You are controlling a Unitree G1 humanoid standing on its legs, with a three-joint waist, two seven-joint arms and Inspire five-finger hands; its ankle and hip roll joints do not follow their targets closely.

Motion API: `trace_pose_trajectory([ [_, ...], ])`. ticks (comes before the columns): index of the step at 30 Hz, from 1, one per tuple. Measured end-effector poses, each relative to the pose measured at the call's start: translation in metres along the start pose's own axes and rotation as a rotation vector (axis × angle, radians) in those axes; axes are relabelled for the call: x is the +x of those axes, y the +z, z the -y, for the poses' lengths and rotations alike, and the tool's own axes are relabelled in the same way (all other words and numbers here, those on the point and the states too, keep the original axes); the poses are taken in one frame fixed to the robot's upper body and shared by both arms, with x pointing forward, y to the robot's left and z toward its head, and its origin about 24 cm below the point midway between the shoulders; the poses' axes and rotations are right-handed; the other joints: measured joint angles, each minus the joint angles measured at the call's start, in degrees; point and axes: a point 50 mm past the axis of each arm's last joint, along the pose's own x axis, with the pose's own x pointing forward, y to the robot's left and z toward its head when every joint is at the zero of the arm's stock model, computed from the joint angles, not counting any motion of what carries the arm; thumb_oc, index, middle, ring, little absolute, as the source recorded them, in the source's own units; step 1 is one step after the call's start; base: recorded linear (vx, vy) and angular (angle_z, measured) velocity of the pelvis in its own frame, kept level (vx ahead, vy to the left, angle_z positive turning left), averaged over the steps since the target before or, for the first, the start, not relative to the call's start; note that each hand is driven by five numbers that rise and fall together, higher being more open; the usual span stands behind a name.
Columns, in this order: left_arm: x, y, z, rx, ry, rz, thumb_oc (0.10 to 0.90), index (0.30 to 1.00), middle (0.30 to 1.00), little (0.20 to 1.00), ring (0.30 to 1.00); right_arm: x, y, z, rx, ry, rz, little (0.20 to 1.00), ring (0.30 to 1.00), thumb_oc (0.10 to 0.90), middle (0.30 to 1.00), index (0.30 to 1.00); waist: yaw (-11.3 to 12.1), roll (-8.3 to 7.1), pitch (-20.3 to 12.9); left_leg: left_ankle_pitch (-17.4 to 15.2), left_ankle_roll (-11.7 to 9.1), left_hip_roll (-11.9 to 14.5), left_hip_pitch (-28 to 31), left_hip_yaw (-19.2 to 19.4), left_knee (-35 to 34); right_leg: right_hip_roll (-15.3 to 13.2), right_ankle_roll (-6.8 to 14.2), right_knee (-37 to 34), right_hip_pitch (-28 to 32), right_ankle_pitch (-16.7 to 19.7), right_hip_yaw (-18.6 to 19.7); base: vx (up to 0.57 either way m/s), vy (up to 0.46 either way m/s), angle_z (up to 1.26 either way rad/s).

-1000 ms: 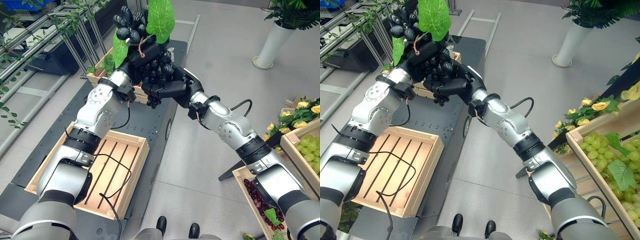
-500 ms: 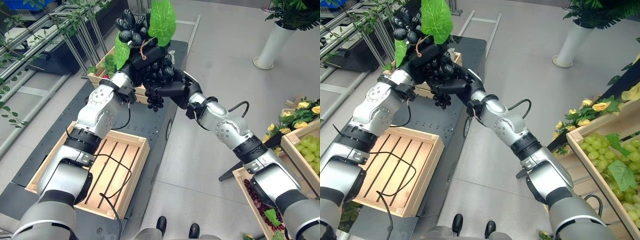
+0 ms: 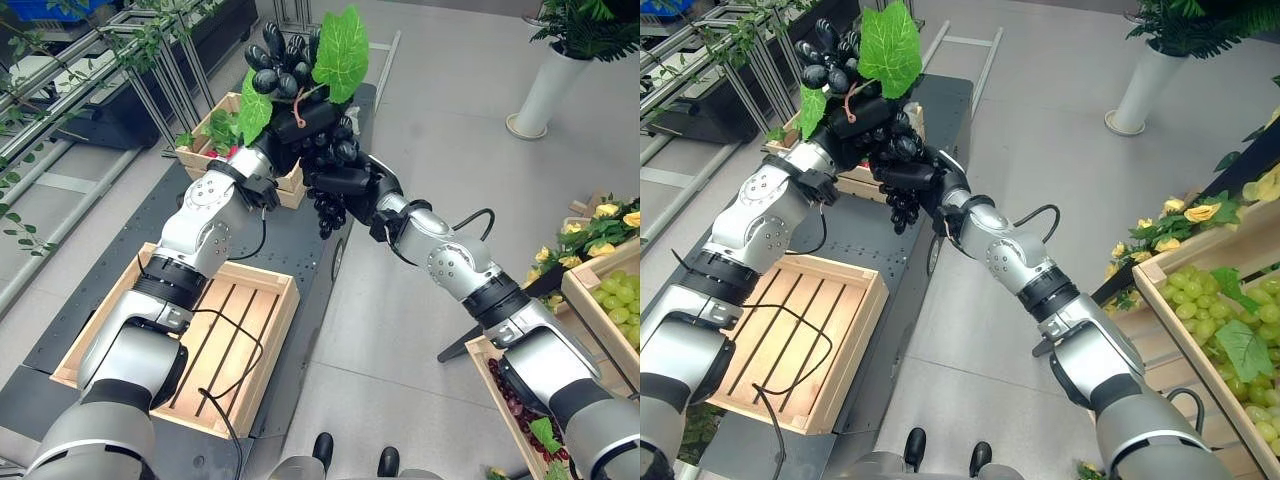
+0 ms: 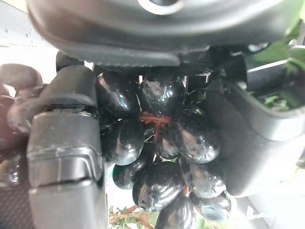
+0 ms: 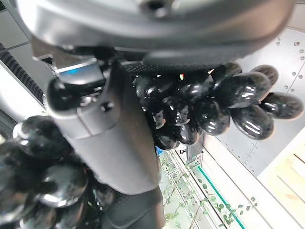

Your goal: Pick up the fruits from the basket on one side to the basket on the other side

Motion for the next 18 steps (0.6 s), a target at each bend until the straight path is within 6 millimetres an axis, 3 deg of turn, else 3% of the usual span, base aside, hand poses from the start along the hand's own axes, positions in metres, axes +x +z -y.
trace_pose_trajectory([
  [3, 0.0000, -0.0001, 0.0003, 0.000, -0.003, -0.001, 0.400, 0.300, 0.300, 0.300, 0.300, -0.0002, 0.0002, 0.0008, -0.001, -0.002, 0.000, 0.300, 0.300, 0.400, 0.300, 0.300, 0.0, 0.00, 0.0, 0.0, 0.0, 0.0, 0.0, 0.1, 0.0, 0.0, 0.0, 0.0, 0.0, 0.0, 0.0, 0.00, 0.000, 0.00],
  [4, 0.0000, -0.0001, 0.0002, 0.000, -0.002, -0.001, 0.638, 0.658, 0.658, 0.658, 0.658, -0.0001, 0.0001, 0.0006, -0.001, -0.002, 0.000, 0.300, 0.300, 0.400, 0.300, 0.300, -0.1, 0.00, 0.0, 0.0, 0.0, 0.0, 0.0, 0.1, 0.0, 0.0, 0.0, 0.0, 0.0, 0.0, 0.0, 0.00, 0.000, 0.00],
  [5, 0.0000, -0.0002, 0.0003, 0.000, -0.003, -0.001, 0.687, 0.731, 0.731, 0.731, 0.731, -0.0002, 0.0002, 0.0008, -0.001, -0.003, 0.000, 0.300, 0.300, 0.400, 0.300, 0.300, -0.1, 0.00, 0.0, 0.0, 0.0, 0.0, 0.0, 0.1, 0.0, 0.0, 0.0, 0.0, 0.0, 0.0, 0.1, 0.00, 0.000, 0.00],
  [6, 0.0000, -0.0002, 0.0003, 0.000, -0.004, -0.001, 0.800, 0.900, 0.900, 0.900, 0.900, -0.0002, 0.0002, 0.0010, -0.002, -0.003, 0.000, 0.300, 0.300, 0.400, 0.300, 0.300, -0.1, 0.00, 0.0, 0.0, 0.0, 0.0, 0.1, 0.1, 0.0, 0.0, 0.0, 0.0, 0.0, 0.0, 0.1, 0.00, 0.000, 0.00],
  [18, 0.0000, -0.0018, 0.0011, -0.001, -0.024, -0.008, 0.800, 0.900, 0.900, 0.900, 0.900, -0.0004, -0.0014, 0.0085, -0.003, -0.031, -0.010, 0.300, 0.300, 0.400, 0.300, 0.300, -0.2, 0.03, 0.0, 0.0, 0.0, 0.0, 0.5, 0.1, 0.0, 0.0, 0.0, 0.0, 0.4, 0.0, 0.2, 0.00, 0.000, 0.00],
])
